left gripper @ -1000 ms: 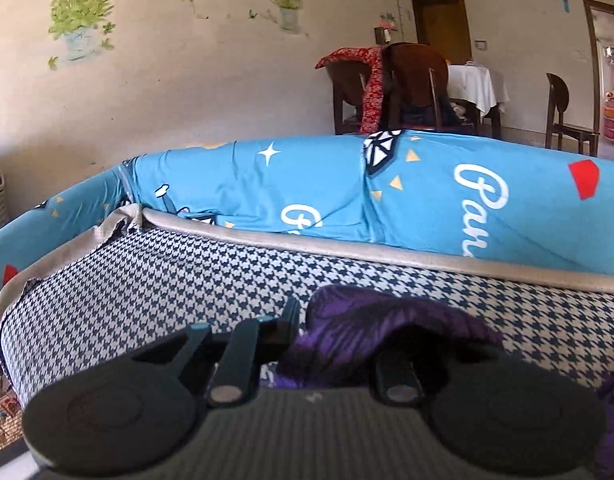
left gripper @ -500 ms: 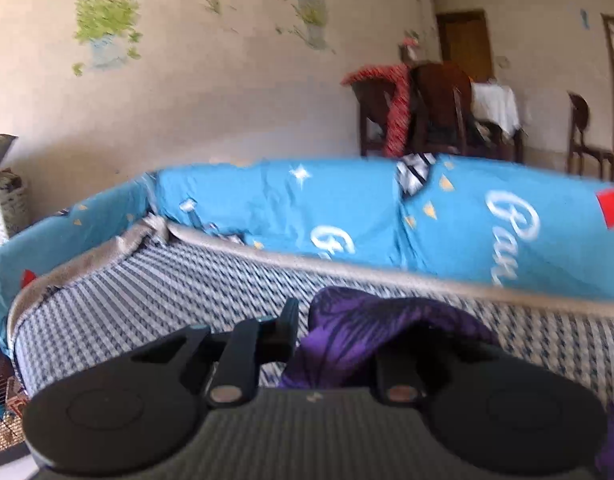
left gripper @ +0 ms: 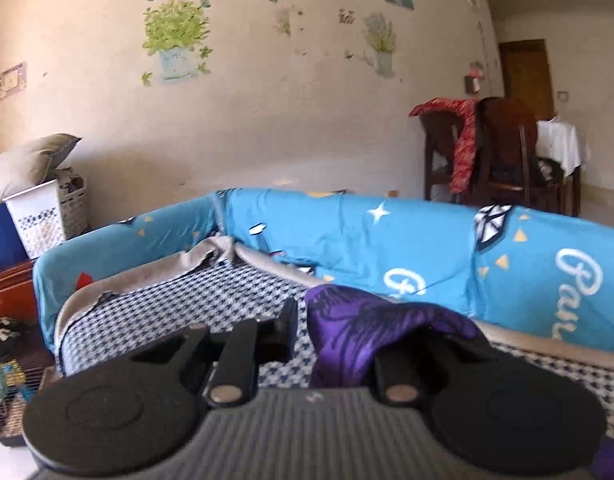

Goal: Fold clothes

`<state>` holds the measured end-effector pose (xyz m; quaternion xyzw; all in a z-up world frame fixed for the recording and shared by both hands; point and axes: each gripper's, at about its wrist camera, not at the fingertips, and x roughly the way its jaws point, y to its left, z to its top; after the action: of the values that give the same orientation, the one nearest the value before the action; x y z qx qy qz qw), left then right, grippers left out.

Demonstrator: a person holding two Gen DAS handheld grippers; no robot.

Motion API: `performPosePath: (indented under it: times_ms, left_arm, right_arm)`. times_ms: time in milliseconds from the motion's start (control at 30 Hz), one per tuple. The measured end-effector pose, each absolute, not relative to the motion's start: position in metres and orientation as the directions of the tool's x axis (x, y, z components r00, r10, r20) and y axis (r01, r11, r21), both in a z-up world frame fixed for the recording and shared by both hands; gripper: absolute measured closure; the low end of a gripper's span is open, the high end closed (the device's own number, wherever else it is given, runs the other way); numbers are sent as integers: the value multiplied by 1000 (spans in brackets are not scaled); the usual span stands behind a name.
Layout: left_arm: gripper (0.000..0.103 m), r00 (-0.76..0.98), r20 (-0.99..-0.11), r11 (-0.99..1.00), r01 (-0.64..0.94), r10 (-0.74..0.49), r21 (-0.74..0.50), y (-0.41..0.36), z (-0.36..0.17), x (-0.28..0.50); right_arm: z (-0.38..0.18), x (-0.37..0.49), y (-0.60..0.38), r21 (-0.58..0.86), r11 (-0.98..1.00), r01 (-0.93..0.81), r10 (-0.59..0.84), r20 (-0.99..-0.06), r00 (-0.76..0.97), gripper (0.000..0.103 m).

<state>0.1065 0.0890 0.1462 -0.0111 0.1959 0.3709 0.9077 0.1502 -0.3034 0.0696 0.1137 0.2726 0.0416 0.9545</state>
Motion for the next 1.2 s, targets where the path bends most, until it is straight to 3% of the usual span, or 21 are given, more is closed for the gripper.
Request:
performPosePath:
  times_ms: [100,133,200,267,400,467,567,633,733,800,1000,1067,1133,1200]
  left_arm:
    - [84,604,-423,700,-705,676,113,103,143,108]
    - [82,587,-437,688,-718,682,110,106,142,107]
    - [71,571,-437,669,-736,696,104,108,141,103]
    - [52,575,-416,661,-744,705,91,106,144,97]
    - [36,606,-334,661,-746,722,75,92,154,89]
    - [15,616,-300,660,-748,729,67,86,159,86]
    - [9,633,-274,670,-740,724,61,77,164,84]
    - [4,645,-282,685,-725,710,64,74,165,86]
    - [0,641,-335,693,-719,691,55,78,164,91]
    - [0,632,-401,699,-714,664,32,89,161,96]
    - [0,556,-528,688,-722,642,76,107,146,109]
    - [0,536,-547,679,-729,644,86,111,144,109]
    - [0,513,-568,660,-748,644,73,118,143,107]
    - [0,495,-591,638,-769,637,44,127,143,103]
  right_arm:
    - [69,148,-316,125,990,71,7,-533,846,100]
    - [68,147,-325,147,986,84,9,-542,840,100]
    - [65,146,-337,223,973,57,80,-558,826,100]
    - [63,145,-339,251,968,14,134,-564,815,99]
    - [65,141,-326,268,960,-77,213,-527,823,98]
    - [65,143,-319,280,954,-105,242,-515,822,95]
    - [61,145,-309,305,943,-134,281,-513,811,80]
    - [55,148,-304,321,936,-145,303,-524,796,59]
    - [47,151,-294,314,935,-167,323,-555,767,47]
    - [40,153,-287,304,935,-183,334,-584,740,45]
    - [12,160,-280,322,933,-164,347,-676,650,47]
    - [7,160,-280,320,933,-164,348,-687,637,58]
    - [5,160,-280,307,939,-157,334,-698,634,79]
    - [4,159,-283,302,942,-146,324,-703,633,86]
